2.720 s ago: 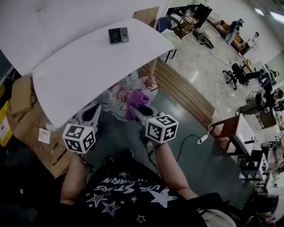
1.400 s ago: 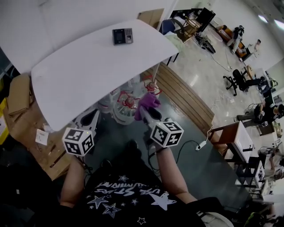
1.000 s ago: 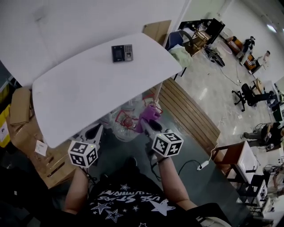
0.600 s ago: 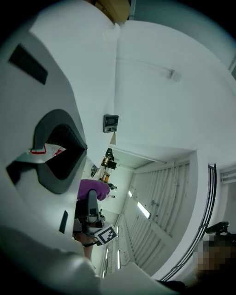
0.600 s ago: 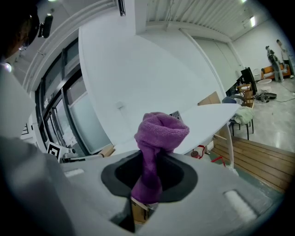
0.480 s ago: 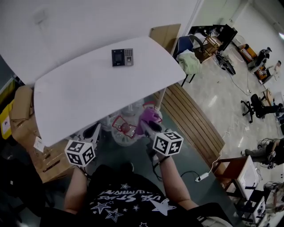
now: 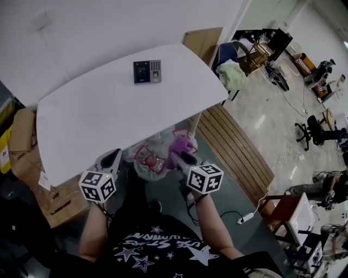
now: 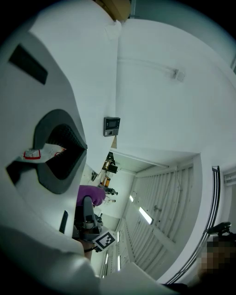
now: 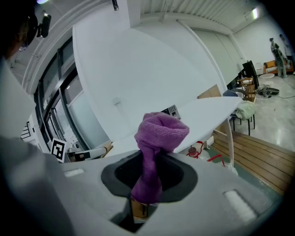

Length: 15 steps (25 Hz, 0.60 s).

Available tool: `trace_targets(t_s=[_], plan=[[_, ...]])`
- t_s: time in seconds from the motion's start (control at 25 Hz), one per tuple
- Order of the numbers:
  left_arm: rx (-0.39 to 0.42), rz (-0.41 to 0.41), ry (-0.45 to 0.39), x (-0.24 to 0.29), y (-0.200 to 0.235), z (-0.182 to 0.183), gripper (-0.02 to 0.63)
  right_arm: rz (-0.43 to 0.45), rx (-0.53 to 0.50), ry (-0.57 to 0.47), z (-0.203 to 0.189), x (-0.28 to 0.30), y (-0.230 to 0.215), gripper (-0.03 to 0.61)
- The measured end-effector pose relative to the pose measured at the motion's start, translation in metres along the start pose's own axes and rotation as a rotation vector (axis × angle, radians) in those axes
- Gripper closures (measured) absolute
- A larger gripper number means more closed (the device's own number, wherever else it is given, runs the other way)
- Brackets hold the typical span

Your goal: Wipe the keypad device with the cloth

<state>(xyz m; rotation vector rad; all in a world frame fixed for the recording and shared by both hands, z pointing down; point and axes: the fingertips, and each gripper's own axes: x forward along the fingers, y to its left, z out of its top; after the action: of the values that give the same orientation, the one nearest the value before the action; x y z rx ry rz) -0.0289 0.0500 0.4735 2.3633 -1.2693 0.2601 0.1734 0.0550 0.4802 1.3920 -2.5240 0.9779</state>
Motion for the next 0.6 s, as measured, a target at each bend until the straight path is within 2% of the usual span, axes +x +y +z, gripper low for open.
trace_targets(t_s=[0.08, 0.28, 0.6], plan=[[-0.015, 0.000, 0.001, 0.011, 0.012, 0.002, 0.609, -0.014, -0.003, 0.014, 0.000, 0.007, -0.006, 0.492], [0.029, -0.036, 0.019, 0.048, 0.030, 0.014, 0.609, -0.049, -0.008, 0.030, 0.015, 0.034, -0.024, 0.492], [0.022, -0.075, 0.045, 0.108, 0.079, 0.042, 0.609, -0.061, -0.013, 0.052, 0.050, 0.111, -0.039, 0.492]])
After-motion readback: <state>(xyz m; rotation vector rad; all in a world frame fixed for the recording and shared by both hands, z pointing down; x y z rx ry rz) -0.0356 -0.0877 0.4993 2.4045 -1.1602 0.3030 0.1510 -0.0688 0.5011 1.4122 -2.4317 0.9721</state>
